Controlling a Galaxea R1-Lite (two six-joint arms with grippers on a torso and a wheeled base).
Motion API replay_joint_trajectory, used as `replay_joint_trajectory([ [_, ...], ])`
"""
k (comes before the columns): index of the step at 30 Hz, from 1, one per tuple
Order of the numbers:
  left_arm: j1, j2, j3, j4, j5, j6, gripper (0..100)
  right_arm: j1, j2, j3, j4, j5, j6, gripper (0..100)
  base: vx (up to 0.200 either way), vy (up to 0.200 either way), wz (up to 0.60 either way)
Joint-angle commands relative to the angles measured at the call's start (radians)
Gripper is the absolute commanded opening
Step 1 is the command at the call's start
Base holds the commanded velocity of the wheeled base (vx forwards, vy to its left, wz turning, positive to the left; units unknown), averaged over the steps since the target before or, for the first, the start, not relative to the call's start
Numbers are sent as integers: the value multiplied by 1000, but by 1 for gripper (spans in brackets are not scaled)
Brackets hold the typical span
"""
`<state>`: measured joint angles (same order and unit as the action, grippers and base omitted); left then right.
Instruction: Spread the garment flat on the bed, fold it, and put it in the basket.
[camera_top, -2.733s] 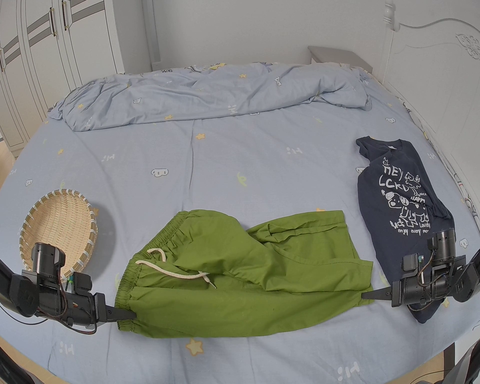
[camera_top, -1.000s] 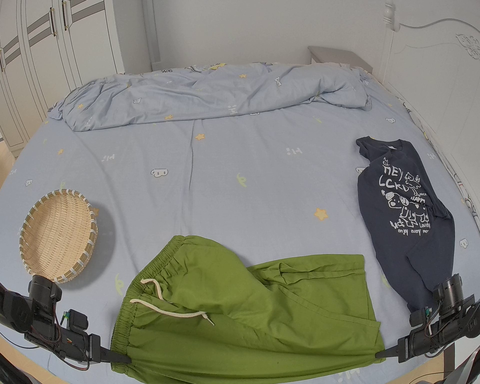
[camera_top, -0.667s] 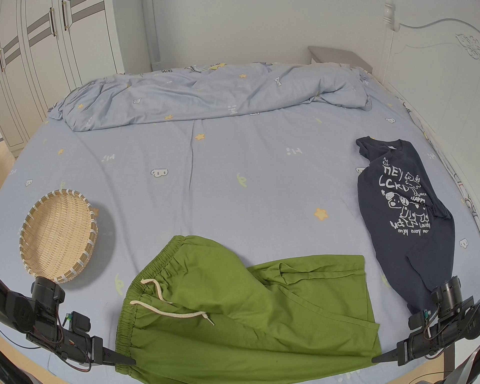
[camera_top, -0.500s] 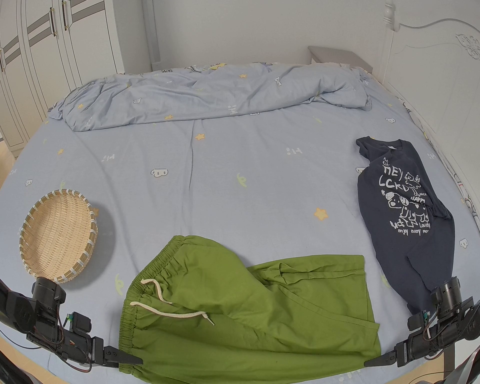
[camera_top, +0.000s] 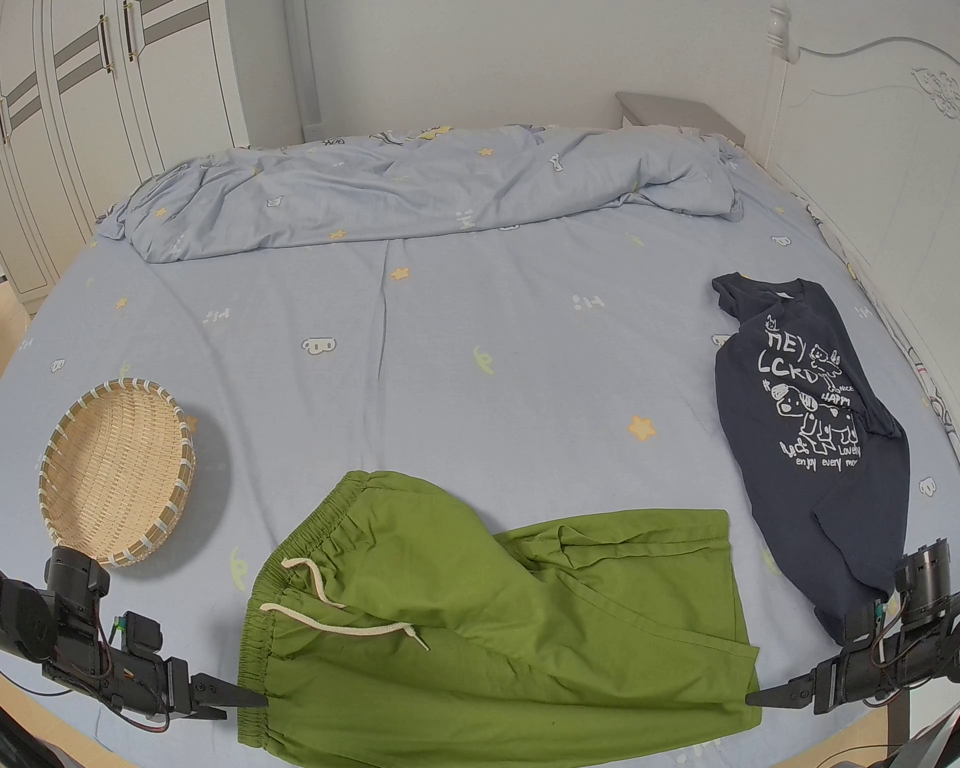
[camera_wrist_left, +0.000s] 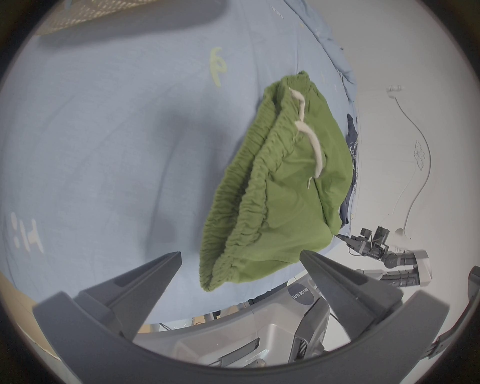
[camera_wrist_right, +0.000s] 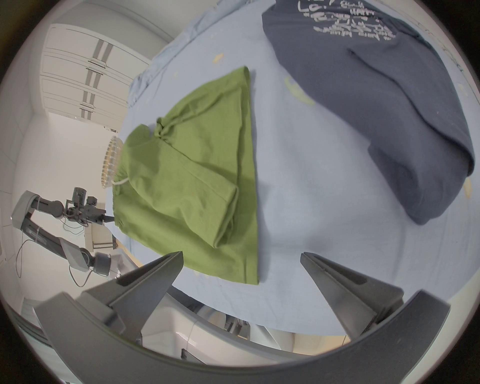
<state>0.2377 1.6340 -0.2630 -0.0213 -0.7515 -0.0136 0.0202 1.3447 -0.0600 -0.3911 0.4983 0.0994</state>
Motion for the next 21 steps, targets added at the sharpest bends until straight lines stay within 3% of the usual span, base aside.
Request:
replay_joint_trajectory([
  [1, 60, -53, -15, -29, 1, -2, 100, -13, -177, -3, 5, 49, 54, 100, 0, 0, 0],
  [7, 45, -82, -119, -91, 1, -2, 100, 46, -206, -11, -2, 69, 152, 100, 0, 0, 0],
  [13, -20, -54, -282, -88, 29, -20, 100, 43, -210, -6, -3, 71, 155, 100, 0, 0, 0],
  [14, -93, 23, -460, -89, 75, -111, 100, 41, -210, -4, -3, 71, 155, 100, 0, 0, 0],
  [21, -173, 185, -710, -92, 80, -143, 100, 47, -208, -3, -3, 72, 154, 100, 0, 0, 0],
])
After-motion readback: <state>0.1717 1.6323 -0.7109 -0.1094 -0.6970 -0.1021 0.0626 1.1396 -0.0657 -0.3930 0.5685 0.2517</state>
